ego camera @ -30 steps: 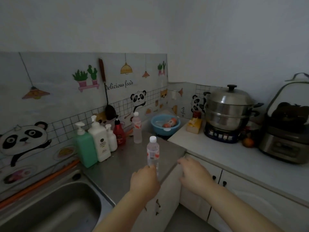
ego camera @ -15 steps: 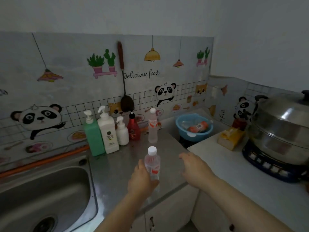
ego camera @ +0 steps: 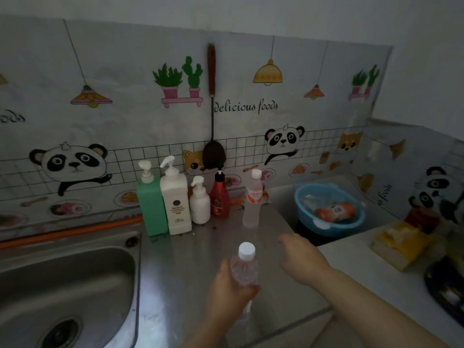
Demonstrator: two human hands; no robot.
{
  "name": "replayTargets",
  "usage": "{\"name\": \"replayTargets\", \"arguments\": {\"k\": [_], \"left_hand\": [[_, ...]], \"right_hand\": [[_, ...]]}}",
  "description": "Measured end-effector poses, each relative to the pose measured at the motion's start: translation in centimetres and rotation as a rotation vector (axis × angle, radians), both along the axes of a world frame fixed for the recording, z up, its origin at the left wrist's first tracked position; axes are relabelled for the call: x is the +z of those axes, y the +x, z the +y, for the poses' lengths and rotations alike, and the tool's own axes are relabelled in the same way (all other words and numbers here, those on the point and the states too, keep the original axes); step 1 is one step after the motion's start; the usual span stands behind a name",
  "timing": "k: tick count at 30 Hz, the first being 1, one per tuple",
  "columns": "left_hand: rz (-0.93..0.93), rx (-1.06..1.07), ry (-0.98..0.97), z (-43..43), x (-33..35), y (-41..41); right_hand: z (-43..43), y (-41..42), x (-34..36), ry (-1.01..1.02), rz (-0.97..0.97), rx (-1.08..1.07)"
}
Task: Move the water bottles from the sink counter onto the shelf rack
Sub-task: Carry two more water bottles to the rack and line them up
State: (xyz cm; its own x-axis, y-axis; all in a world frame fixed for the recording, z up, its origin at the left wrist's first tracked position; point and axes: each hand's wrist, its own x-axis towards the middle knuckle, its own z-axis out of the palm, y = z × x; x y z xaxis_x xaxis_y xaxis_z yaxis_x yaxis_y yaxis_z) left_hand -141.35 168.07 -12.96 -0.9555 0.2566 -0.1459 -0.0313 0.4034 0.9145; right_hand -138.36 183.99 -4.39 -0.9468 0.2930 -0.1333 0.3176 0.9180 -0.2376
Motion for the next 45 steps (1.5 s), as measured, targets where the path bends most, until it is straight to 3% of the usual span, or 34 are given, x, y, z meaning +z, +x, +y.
{"name": "replayTargets", "arguments": {"k": [6,12,22,32,45], "left_hand": [[-0.04,0.079,0.112,0.4,0.5,-3.6],[0.077,0.14,0.088,1.9,3.7,-8.4],[0.125,0.227,0.036,6.9,6.7,-14.4],[0.096,0.388,0.007,8.7,5.9,-18.6],[0.126,0.515,-0.002,5.9,6.4,-19.0]], "right_hand": [[1.5,-6.1,0.5,-0.045,0.03,0.052],[3.4,-10.6,0.1,-0.111,0.105,0.06],[7.5,-18.5,-2.7,-0.467,0.283,-0.095],[8.8,-24.4,-7.5,-0.785,0.396,-0.066],[6.7,-24.4,-6.1,-0.837,0.374,0.081]]}}
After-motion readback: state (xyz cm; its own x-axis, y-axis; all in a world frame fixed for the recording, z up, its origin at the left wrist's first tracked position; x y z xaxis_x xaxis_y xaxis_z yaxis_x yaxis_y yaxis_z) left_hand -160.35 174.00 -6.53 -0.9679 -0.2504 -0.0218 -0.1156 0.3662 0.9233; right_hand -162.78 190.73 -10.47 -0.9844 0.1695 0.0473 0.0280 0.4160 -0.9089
